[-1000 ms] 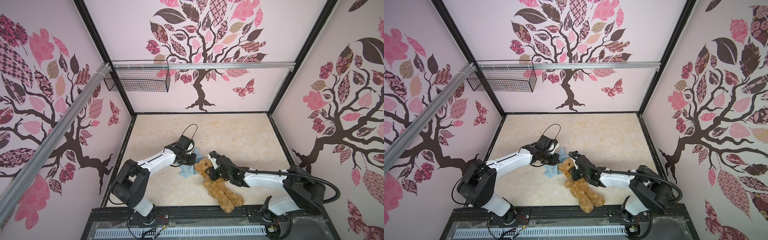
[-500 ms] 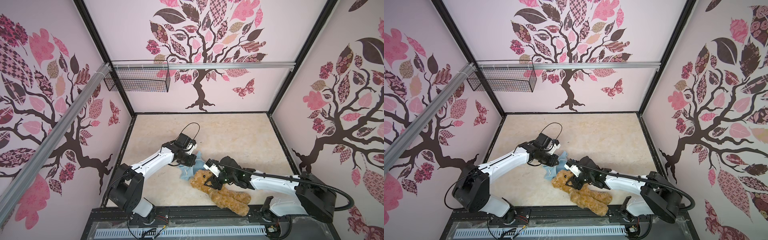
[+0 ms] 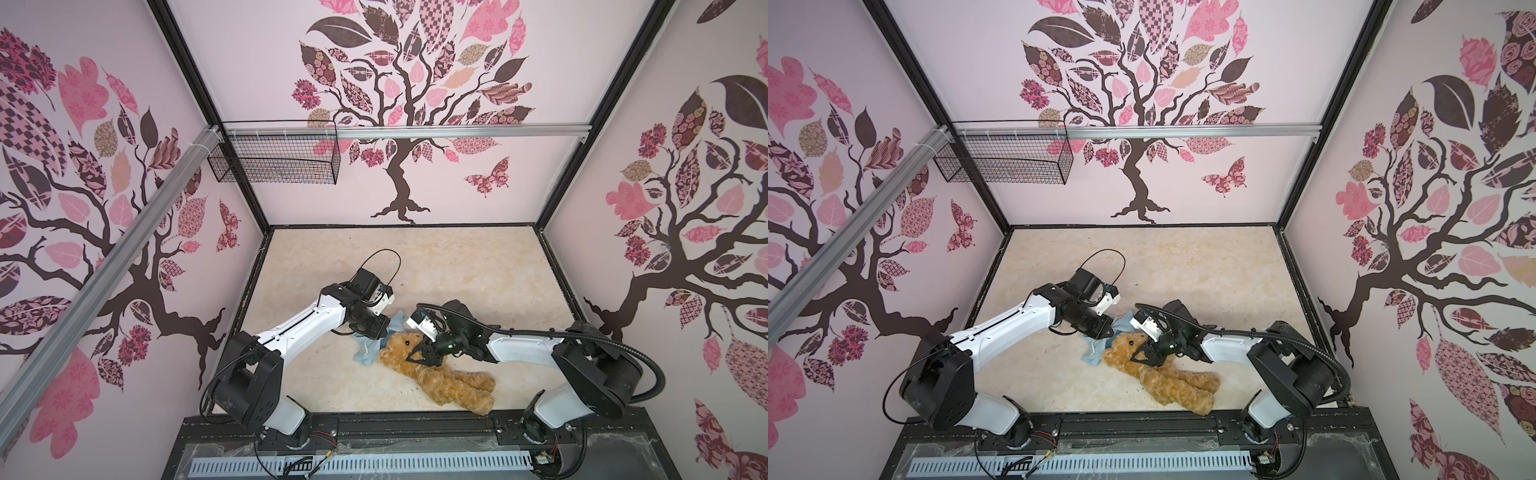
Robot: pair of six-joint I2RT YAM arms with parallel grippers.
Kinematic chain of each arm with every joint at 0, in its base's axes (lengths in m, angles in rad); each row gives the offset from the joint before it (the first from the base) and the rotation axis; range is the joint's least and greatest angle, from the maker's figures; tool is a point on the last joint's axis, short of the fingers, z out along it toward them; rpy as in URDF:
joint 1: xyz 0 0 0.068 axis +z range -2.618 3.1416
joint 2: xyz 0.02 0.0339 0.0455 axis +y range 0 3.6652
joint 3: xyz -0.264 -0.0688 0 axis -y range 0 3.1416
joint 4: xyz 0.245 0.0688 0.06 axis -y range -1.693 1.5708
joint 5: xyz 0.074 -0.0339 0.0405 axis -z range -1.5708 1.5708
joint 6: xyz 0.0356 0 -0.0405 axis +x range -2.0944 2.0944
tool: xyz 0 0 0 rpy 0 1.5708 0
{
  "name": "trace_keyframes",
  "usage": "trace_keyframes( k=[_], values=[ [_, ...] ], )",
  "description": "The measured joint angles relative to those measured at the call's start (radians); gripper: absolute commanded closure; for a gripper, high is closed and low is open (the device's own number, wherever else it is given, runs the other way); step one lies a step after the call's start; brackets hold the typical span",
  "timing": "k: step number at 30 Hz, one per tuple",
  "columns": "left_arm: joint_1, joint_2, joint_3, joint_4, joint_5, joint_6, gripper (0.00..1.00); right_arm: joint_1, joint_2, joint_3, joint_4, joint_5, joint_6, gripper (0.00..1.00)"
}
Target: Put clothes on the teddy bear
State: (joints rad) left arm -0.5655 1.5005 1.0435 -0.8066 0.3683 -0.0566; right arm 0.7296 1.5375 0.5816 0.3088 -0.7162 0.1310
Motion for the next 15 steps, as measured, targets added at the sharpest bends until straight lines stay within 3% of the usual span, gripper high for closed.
trace_keyframes(
  k=[7,15],
  values=[
    [0.0,0.0,0.0,0.0,0.001,0.011,1.0,0.002,0.001,-0.041,0.144,0.133,0.074,0.72],
    [0.0,0.0,0.0,0.0,0.011,0.014,1.0,0.043,0.001,-0.049,0.175,0.301,0.132,0.74]
  ],
)
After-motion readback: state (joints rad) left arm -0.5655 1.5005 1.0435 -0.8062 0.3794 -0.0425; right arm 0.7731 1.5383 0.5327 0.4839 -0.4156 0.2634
